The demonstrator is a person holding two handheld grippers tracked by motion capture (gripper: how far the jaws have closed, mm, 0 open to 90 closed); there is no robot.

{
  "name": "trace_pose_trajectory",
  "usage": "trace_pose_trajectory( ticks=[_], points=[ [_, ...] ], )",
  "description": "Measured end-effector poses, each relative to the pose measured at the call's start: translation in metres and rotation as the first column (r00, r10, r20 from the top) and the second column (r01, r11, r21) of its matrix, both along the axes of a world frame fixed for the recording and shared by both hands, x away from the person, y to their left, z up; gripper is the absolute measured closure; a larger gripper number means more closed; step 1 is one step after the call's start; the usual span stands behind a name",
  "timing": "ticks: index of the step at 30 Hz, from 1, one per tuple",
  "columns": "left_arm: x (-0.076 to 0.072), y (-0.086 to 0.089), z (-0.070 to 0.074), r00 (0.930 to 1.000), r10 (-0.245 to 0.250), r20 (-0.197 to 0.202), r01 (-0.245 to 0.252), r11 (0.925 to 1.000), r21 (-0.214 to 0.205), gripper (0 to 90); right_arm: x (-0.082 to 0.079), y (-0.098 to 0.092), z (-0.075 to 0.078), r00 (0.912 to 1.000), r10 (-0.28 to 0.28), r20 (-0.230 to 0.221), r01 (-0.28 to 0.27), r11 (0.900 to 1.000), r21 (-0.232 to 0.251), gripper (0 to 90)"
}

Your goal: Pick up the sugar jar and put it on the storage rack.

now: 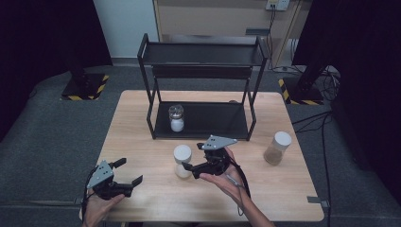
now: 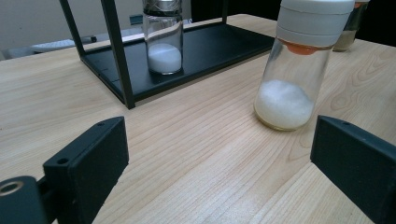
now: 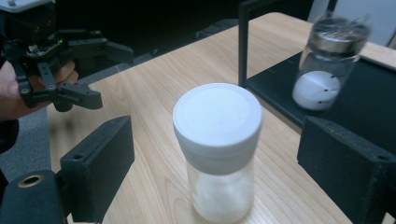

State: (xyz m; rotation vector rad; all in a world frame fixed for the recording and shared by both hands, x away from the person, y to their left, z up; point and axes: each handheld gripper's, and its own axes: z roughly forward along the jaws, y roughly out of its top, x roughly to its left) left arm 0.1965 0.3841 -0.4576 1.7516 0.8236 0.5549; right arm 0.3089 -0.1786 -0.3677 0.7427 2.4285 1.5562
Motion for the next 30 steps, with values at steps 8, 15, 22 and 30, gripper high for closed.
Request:
trace_pose_trajectory(
  ticks=[8,15,22,30],
  points=[
    [0.000,-0.001,0.001,1.0000,-0.003,0.003,0.003,1.0000,0.008,3.2,0.014,0.017,-0.016,0.9998,0.007,-0.020,-0.007,0.9999,-0.012,15.6],
    [0.000,-0.001,0.001,1.0000,-0.004,0.004,0.004,1.0000,0.008,3.3,0.016,0.024,-0.033,1.0000,0.001,0.001,-0.001,1.0000,0.004,21.9],
    [0.000,-0.001,0.001,1.0000,-0.004,0.002,0.004,0.9999,0.011,3.2,0.011,0.031,-0.044,0.9987,-0.005,0.051,0.005,1.0000,0.004,32.7],
    [0.000,-0.001,0.001,1.0000,-0.004,0.003,0.004,0.9999,0.011,3.3,0.005,0.030,-0.049,0.9967,-0.032,0.075,0.031,0.9993,0.020,33.7]
  ],
)
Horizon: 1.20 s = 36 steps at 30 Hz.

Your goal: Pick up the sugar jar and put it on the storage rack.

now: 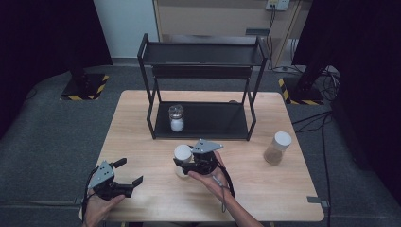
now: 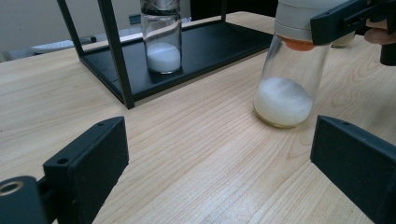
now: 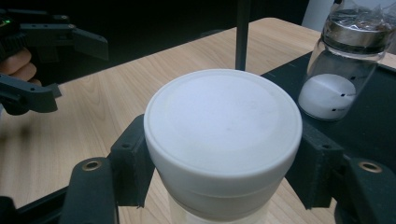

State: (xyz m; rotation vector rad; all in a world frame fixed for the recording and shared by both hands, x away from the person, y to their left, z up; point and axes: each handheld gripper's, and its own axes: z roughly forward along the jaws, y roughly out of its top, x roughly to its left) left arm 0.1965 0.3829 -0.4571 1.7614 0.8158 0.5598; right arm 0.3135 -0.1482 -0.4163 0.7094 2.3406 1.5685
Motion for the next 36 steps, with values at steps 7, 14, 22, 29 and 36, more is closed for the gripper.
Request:
trace_pose_trajectory(
  ticks=[7,14,22,29,36],
  points=[
    [0.000,0.000,0.000,1.0000,-0.002,0.000,0.002,1.0000,0.004,3.3,0.001,-0.006,0.017,0.9995,-0.024,0.019,0.024,0.9997,-0.001,33.7],
    [0.001,-0.001,0.000,1.0000,-0.006,-0.004,0.006,1.0000,0.004,3.3,0.009,-0.010,0.035,0.9986,-0.050,0.020,0.050,0.9986,-0.018,33.7],
    [0.001,-0.001,0.000,1.0000,-0.007,-0.002,0.007,1.0000,0.006,3.3,0.023,-0.011,0.054,0.9952,-0.092,0.034,0.093,0.9955,-0.020,33.7],
    [0.002,-0.001,0.001,0.9999,-0.011,-0.004,0.011,0.9999,0.013,3.3,0.037,-0.010,0.069,0.9854,-0.163,0.050,0.164,0.9862,-0.024,33.7],
    [0.002,-0.001,0.001,0.9999,-0.012,-0.005,0.012,0.9999,0.011,3.3,0.057,-0.008,0.077,0.9697,-0.242,0.036,0.243,0.9699,-0.020,33.7]
  ],
)
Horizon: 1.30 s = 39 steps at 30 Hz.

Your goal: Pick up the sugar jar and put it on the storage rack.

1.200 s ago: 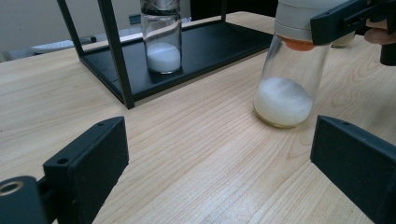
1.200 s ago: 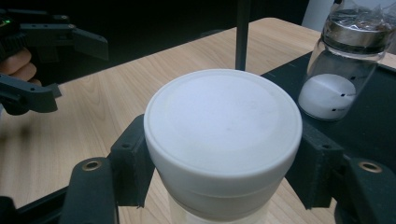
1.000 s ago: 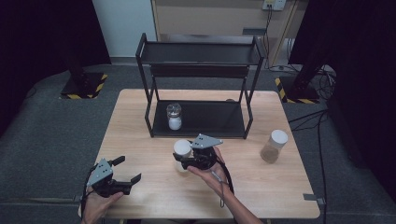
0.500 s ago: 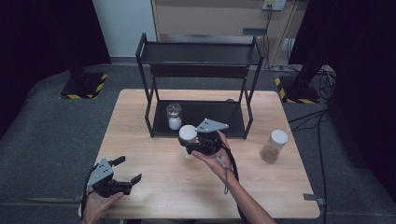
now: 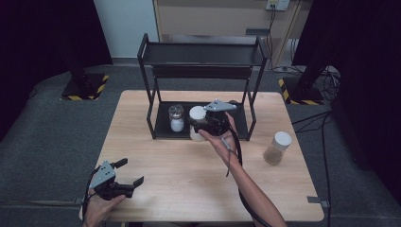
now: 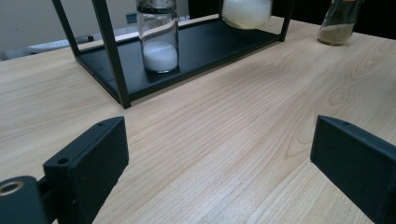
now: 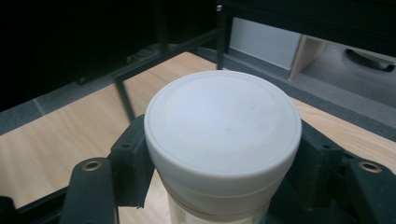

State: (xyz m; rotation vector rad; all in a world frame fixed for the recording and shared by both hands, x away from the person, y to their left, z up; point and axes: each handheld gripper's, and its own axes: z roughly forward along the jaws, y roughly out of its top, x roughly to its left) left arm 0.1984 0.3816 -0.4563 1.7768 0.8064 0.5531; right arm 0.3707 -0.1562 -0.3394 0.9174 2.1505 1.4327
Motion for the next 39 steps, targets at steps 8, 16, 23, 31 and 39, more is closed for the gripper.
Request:
trace_pose_trajectory(
  ticks=[8,16,23,31,39],
  points=[
    [0.000,0.000,0.000,1.0000,-0.002,-0.002,0.002,1.0000,-0.003,3.3,0.018,0.007,-0.004,0.9971,-0.075,0.013,0.075,0.9972,-0.009,33.7],
    [0.001,0.000,0.000,1.0000,-0.003,-0.003,0.003,1.0000,-0.004,3.3,0.034,0.013,-0.010,0.9931,-0.116,0.015,0.116,0.9931,-0.012,33.7],
    [0.001,0.000,-0.001,1.0000,-0.003,-0.005,0.003,1.0000,-0.007,3.3,0.045,0.019,-0.022,0.9914,-0.130,0.016,0.130,0.9913,-0.018,33.7],
    [0.001,0.000,-0.001,1.0000,-0.002,-0.005,0.002,1.0000,-0.007,3.3,0.054,0.025,-0.039,0.9878,-0.155,-0.012,0.155,0.9877,-0.022,33.7],
    [0.001,0.000,-0.001,1.0000,-0.002,-0.006,0.002,1.0000,-0.007,3.3,0.059,0.027,-0.048,0.9867,-0.160,-0.027,0.160,0.9869,-0.024,33.7]
  ],
)
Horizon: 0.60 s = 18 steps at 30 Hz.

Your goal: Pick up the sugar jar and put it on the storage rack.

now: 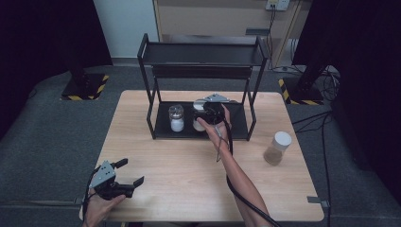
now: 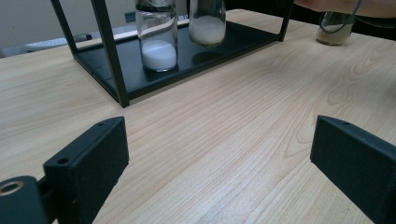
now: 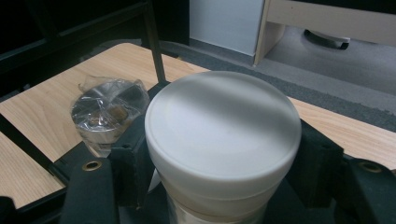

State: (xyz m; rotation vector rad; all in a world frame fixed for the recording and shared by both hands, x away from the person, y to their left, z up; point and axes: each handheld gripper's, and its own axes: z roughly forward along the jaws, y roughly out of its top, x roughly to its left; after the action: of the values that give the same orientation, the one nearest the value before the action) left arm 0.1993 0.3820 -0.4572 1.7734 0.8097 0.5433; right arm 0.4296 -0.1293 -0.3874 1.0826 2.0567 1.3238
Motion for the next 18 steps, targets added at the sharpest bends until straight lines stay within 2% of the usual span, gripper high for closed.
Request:
trace_pose_trajectory(
  ticks=[12,18],
  points=[
    [0.000,0.000,0.000,1.0000,-0.002,0.000,0.002,1.0000,0.000,3.4,0.003,0.004,-0.008,1.0000,-0.003,-0.007,0.003,0.9998,-0.018,33.7],
    [0.000,0.000,0.001,1.0000,-0.005,-0.001,0.005,1.0000,0.007,3.4,0.001,0.004,-0.012,1.0000,-0.004,0.004,0.004,0.9999,-0.017,33.7]
  ],
)
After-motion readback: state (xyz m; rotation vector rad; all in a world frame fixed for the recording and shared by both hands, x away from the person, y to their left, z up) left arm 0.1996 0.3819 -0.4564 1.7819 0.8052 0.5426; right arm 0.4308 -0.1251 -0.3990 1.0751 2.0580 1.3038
